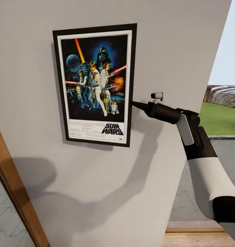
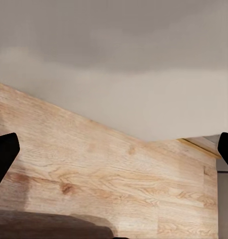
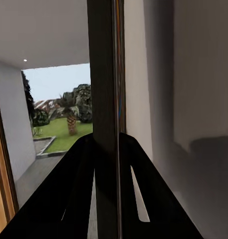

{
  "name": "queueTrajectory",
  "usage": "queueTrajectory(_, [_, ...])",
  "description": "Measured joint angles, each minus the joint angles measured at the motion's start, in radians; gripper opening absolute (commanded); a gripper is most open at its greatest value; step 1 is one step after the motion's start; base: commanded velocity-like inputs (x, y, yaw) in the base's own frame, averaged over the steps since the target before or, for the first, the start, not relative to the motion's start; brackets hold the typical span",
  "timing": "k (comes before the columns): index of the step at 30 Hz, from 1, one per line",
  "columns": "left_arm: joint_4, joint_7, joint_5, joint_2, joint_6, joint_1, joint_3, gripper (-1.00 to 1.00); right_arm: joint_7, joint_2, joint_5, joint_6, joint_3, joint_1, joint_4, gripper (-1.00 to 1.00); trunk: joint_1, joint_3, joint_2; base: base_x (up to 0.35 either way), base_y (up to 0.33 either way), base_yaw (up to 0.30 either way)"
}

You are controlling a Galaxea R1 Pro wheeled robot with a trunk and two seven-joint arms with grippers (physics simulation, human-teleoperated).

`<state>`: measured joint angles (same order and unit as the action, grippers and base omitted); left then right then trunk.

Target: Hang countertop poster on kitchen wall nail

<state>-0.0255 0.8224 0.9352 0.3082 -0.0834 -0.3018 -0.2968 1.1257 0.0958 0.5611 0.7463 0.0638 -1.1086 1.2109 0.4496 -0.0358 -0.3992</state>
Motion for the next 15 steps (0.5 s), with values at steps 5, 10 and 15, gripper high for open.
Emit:
queueTrajectory(5, [0.000, 0.000, 0.000, 0.000, 0.000, 0.000, 0.000, 1.00, 0.003, 0.000, 0.000, -0.001, 0.000, 0.002, 0.001, -1.00, 0.000, 0.000, 0.000, 0.000, 0.000, 0.000])
queueTrajectory(10, [0.000, 0.000, 0.000, 0.000, 0.000, 0.000, 0.000, 1.00, 0.005, 0.000, 0.001, -0.015, 0.000, 0.003, 0.001, -1.00, 0.000, 0.000, 0.000, 0.000, 0.000, 0.000])
queueTrajectory(15, [0.000, 0.000, 0.000, 0.000, 0.000, 0.000, 0.000, 1.00, 0.006, 0.000, 0.001, -0.042, 0.000, 0.003, 0.001, -1.00, 0.000, 0.000, 0.000, 0.000, 0.000, 0.000])
